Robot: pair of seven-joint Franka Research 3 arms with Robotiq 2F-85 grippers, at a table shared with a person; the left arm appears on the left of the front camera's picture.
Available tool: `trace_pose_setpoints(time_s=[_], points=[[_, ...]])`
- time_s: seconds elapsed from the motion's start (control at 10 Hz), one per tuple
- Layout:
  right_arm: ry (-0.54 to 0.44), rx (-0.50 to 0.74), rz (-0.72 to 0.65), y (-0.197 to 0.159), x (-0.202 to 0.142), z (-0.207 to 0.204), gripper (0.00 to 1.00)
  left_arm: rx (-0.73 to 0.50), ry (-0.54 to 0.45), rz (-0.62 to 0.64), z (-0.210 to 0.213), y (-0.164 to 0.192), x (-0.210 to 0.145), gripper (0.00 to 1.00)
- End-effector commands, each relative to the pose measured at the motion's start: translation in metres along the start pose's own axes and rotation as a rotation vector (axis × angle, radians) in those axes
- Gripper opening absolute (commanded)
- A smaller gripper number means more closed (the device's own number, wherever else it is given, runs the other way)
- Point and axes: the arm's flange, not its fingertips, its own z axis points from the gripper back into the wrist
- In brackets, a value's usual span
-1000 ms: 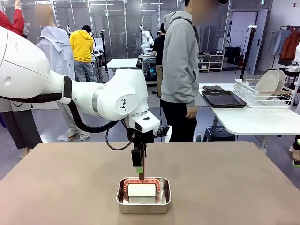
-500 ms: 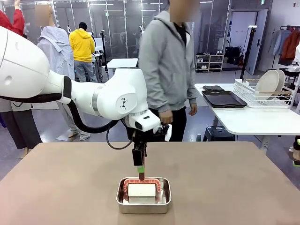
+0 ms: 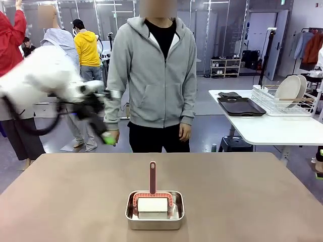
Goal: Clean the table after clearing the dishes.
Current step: Place the Lint Roller back on top of the Airtight Container.
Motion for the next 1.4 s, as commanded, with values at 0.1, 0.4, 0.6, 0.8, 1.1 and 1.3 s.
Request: trace_pose_setpoints(time_s=[0.1,0.4,0.6,0.8,1.1,1.3], points=[[0.012,-0.003,-0.009,0.004,-0.003,0.0,0.95,-0.166,-0.79,0.621,0.062,0.047,-0.19,1.0],[0.012,-0.003,-0.009,0.004,-0.003,0.0,0.95,-0.165,-1.021,0.801,0.108,0.053,-0.361,1.0],[0.012,-0.003,-0.009,0.004,-0.003,0.0,0.95,-0.196,-1.188,0.781,0.109,0.046,-0.46,1.0],[0.012,-0.003,-0.009,0.004,-0.003,0.0,0.95,-0.165,-1.133,0.601,0.101,0.056,-0.458,1.0],[0.012,-0.003,-0.009,0.004,-0.003,0.0,0.95,-0.173,-1.055,0.848,0.114,0.037,-0.487,1.0],[0.012,-0.003,-0.009,0.004,-0.003,0.0,0.95,-0.173,-1.055,0.848,0.114,0.037,-0.487,1.0]])
